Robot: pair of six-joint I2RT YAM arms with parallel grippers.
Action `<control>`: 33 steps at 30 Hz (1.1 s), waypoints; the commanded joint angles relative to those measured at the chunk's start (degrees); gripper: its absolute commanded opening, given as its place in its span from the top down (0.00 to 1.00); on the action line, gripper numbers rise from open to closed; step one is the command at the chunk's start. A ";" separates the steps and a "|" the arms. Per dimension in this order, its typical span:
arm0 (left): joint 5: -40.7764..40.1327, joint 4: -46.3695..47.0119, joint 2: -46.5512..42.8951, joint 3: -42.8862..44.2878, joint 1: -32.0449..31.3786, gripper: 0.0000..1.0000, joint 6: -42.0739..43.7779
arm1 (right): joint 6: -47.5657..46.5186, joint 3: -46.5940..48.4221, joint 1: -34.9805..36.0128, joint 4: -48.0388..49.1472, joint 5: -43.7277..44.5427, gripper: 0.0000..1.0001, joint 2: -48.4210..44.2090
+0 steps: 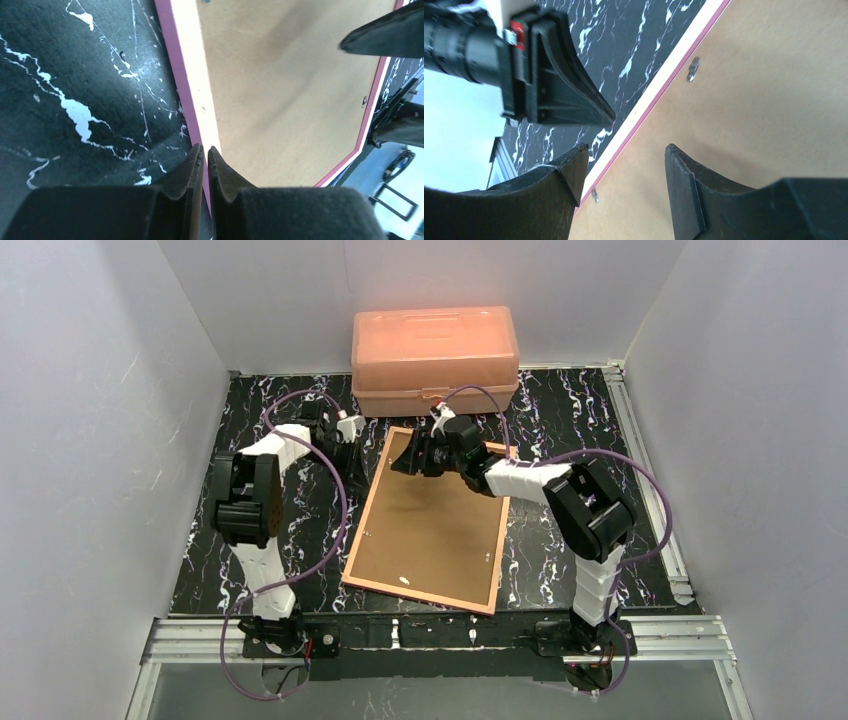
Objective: Put the photo into the frame
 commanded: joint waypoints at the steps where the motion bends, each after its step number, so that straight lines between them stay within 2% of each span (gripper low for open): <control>1: 3.30 1.17 2.96 2.58 -0.07 0.92 -3.83 | -3.36 5.32 -1.22 -1.64 -0.47 0.34 3.60; 12: 4.05 3.06 5.57 2.29 -0.07 0.99 -5.08 | -3.40 13.64 -2.93 0.24 -2.04 0.34 13.91; 19: 4.33 3.11 5.64 0.58 -0.07 1.00 -5.03 | -2.86 18.63 -3.11 0.26 -2.90 0.34 19.28; 33: 3.62 3.29 4.68 -0.70 -0.11 1.00 -4.18 | -0.88 20.48 -2.88 1.29 -5.86 0.36 22.38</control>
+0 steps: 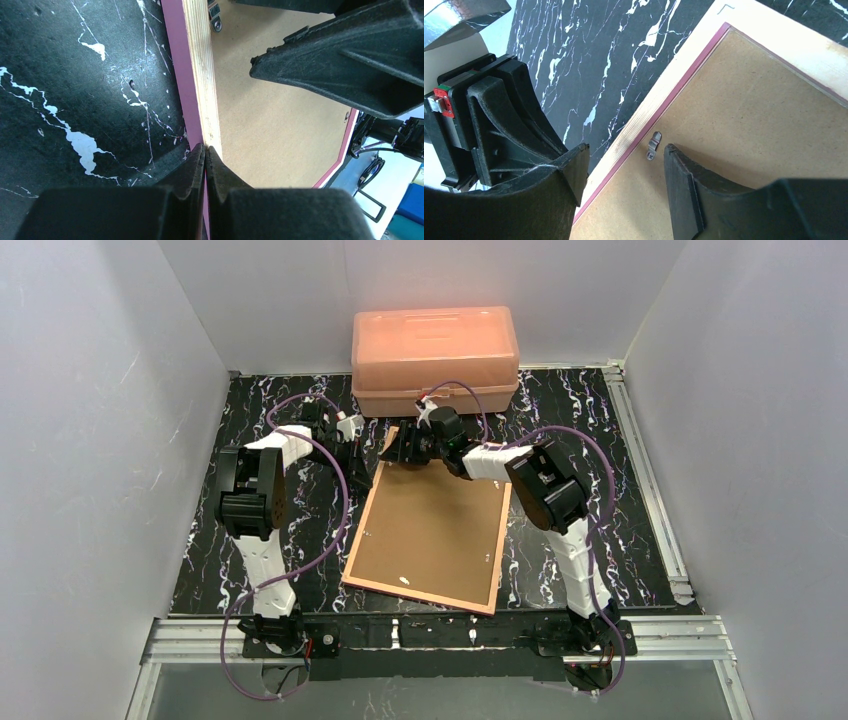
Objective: Put the photo into the frame
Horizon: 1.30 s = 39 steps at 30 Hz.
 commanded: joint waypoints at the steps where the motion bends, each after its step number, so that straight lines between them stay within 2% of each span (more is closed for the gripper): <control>1: -0.49 -1.89 -1.05 -1.52 -0.60 1.00 0.77 | 0.48 1.17 0.15 0.80 -1.52 0.36 1.80; 39: -0.93 -2.60 -1.19 -1.81 -0.55 1.00 2.04 | 1.38 6.31 0.81 1.08 -11.24 0.40 6.31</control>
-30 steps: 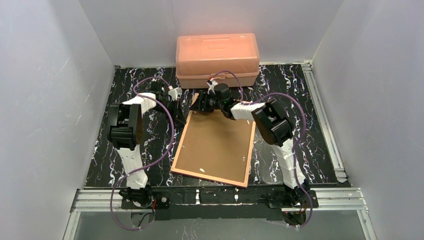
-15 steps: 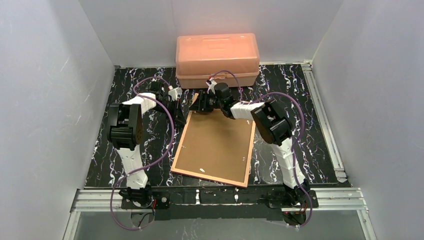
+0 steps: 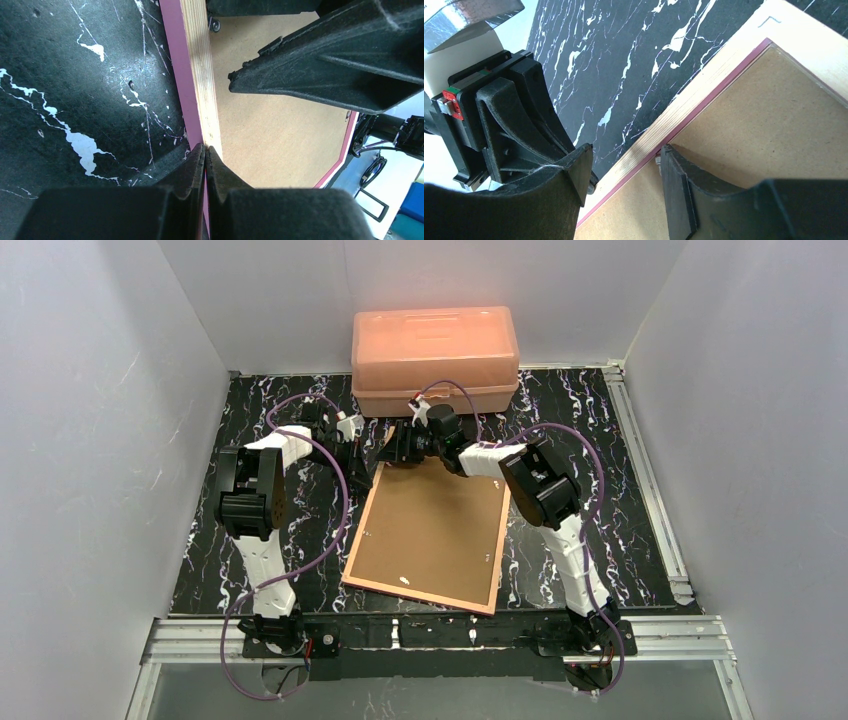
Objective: Put the photo into the frame
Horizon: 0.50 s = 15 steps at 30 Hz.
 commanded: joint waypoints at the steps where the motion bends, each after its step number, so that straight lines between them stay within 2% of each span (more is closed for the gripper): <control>1: -1.28 -2.98 -1.05 -1.50 -0.59 1.00 1.54 | 0.12 1.39 1.23 -0.69 -3.50 0.40 1.67; 15: -1.30 -3.25 -1.82 -1.99 -0.59 1.00 1.95 | -0.22 2.03 1.87 -1.15 -5.66 0.41 1.49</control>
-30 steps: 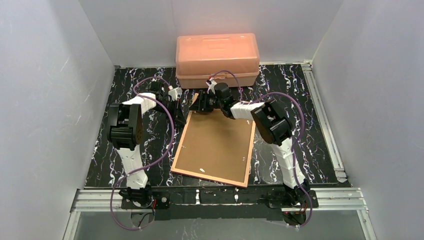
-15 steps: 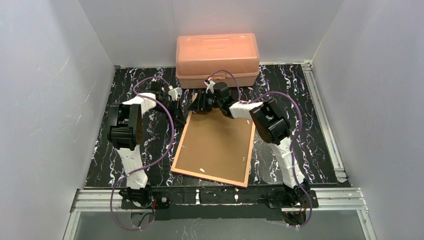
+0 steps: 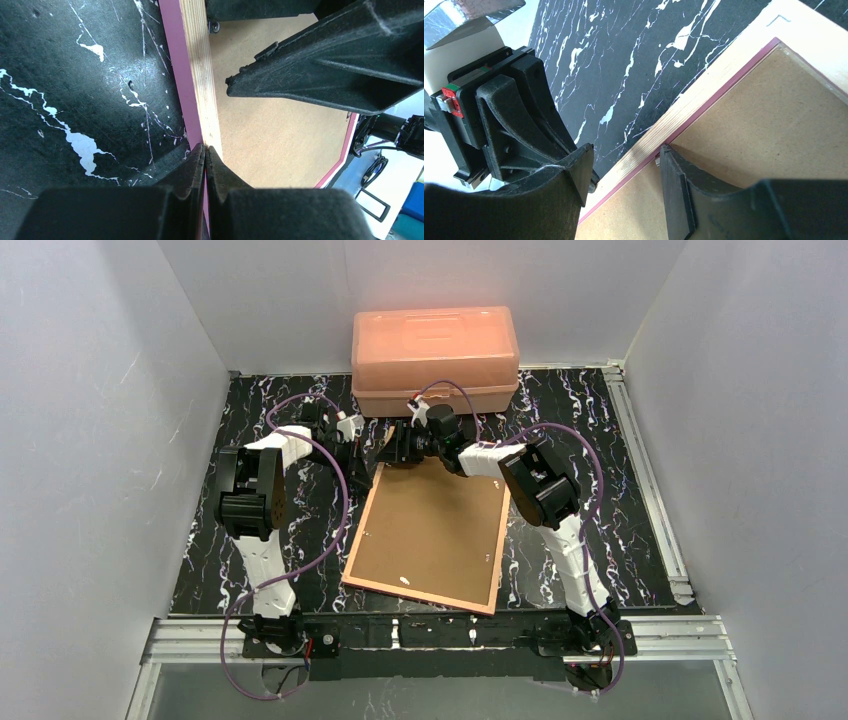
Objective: Put the photo into the frame
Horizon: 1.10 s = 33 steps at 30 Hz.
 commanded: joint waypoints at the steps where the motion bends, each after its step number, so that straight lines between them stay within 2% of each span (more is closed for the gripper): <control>1: -1.29 -3.24 -1.80 -1.98 -0.60 1.00 1.81 | -0.04 1.64 2.05 -1.25 -4.86 0.41 1.11; 7: -1.46 -3.55 -2.01 -1.75 -0.59 1.00 1.99 | -1.29 1.82 2.16 -2.61 -4.88 0.41 0.17; 12: -1.41 -5.54 -3.83 -1.37 -0.40 1.00 3.04 | -3.05 3.58 0.86 -5.26 -2.11 0.35 -3.57; 15: -1.64 -9.06 -6.11 -0.76 0.61 1.00 6.80 | -3.28 2.17 -0.96 -5.91 1.27 0.27 -8.94; 17: -2.63 -12.70 -8.21 -0.36 1.55 1.00 11.76 | -3.46 -1.37 -2.67 -6.21 4.35 0.20 -14.44; 19: -6.91 -15.11 -10.48 -1.54 1.78 1.00 19.58 | -4.26 -6.14 -4.55 -8.57 9.17 0.02 -20.68; 23: -12.66 -14.79 -16.37 -10.02 1.50 1.00 30.88 | -6.00 -19.81 -7.18 -14.94 21.53 0.01 -35.56; 25: -15.12 -13.82 -19.66 -13.93 0.42 1.00 34.97 | -6.21 -24.42 -8.43 -23.67 31.64 0.01 -42.80; 27: -17.82 -11.81 -22.30 -17.94 -1.56 1.00 37.95 | -5.60 -28.88 -10.37 -28.45 36.03 0.01 -47.23; 29: -20.70 -9.25 -24.91 -21.91 -4.47 1.00 39.99 | -4.16 -34.04 -13.05 -30.56 38.26 0.01 -50.63; 33: -23.43 -6.96 -29.14 -27.12 -9.95 1.00 41.47 | -1.43 -42.52 -17.52 -28.59 35.74 0.01 -55.20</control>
